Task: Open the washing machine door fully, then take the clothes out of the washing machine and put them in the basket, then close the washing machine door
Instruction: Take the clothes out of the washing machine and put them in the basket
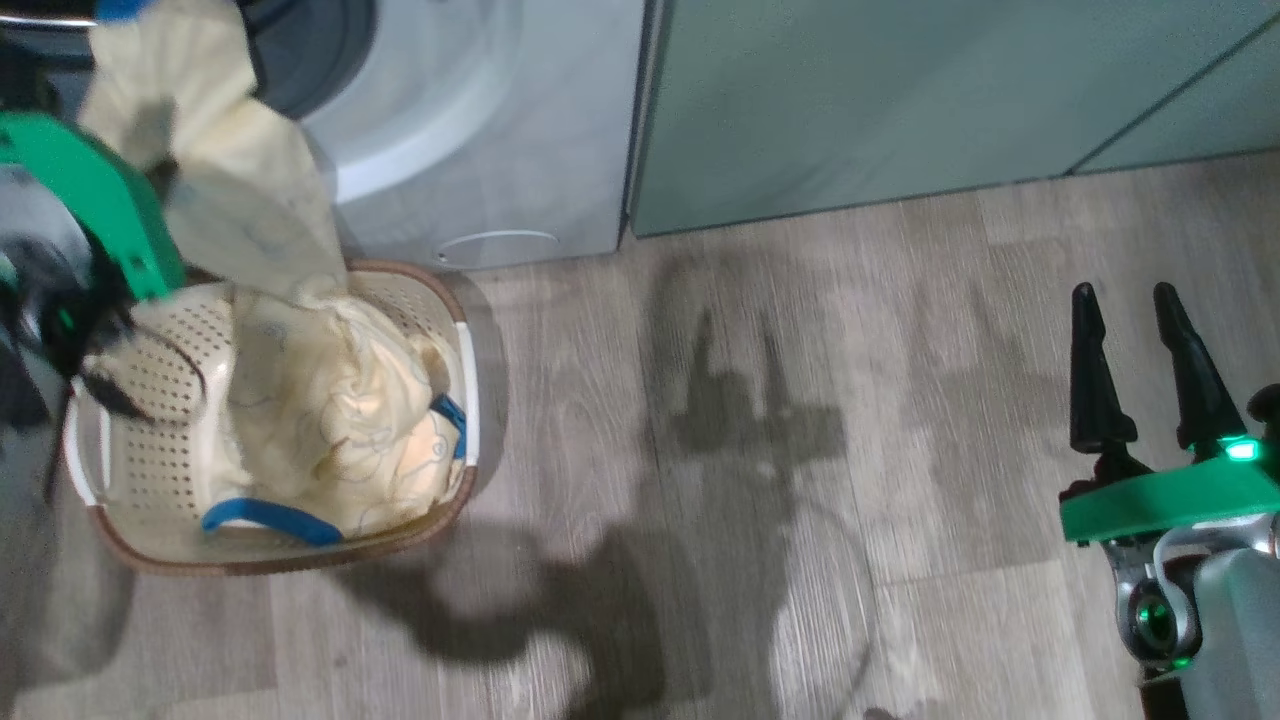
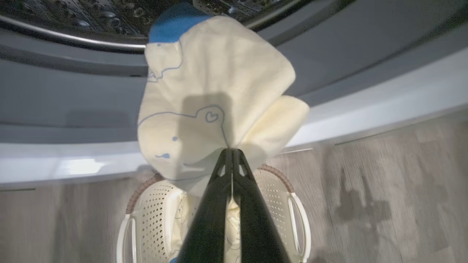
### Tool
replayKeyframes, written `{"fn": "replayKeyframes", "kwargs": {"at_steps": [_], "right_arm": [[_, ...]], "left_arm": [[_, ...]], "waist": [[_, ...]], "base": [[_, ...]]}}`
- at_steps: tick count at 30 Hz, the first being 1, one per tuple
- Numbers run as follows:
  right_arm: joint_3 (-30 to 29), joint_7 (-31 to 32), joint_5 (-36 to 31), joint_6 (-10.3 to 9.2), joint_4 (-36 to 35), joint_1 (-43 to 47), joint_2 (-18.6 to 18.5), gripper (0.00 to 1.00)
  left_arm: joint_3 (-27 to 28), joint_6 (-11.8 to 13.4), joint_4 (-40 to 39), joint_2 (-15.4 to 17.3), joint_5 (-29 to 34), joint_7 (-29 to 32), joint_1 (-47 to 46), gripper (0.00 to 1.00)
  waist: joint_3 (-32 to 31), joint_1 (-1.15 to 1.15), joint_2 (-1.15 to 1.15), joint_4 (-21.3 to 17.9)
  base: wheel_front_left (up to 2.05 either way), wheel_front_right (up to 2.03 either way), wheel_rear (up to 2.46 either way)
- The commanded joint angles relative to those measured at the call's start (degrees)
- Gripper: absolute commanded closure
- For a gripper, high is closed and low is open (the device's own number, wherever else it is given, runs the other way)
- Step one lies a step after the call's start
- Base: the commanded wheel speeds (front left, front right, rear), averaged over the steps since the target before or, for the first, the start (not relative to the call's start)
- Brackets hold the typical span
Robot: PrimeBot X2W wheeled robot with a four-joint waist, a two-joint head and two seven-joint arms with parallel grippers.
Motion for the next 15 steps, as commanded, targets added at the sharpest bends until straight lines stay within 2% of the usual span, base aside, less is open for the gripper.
{"fn": "replayKeyframes", "kwargs": {"at_steps": [1,6,9,15], "right_arm": [[0.88,-0.54,-0.3,0.25,-1.54,1.05,-0.1,0.0],[0.83,-0.54,-0.76,0.25,-1.58,1.68,-0.1,0.0],[0.81,-0.54,-1.02,0.25,-1.7,1.77,-0.1,0.0],[0.87,-0.54,-1.58,0.25,-2.06,1.31,-0.1,0.0]], "left_arm": [[2.18,0.54,-2.3,3.41,-0.36,-0.54,0.38,1.0],[2.77,4.71,-9.64,2.82,-1.22,-1.4,11.16,1.0],[3.83,7.09,-12.92,1.29,-3.0,-2.14,17.23,1.0],[4.13,10.83,-13.2,-1.13,-2.78,-5.86,24.01,1.0]], "waist": [[-0.85,0.01,0.0,0.53],[-2.11,0.01,0.0,1.16],[-2.17,0.01,0.0,1.38],[-0.85,0.01,0.0,1.4]], "base": [[0.0,0.0,0.0],[0.0,0.0,0.0],[0.0,0.0,0.0],[0.0,0.0,0.0]]}}
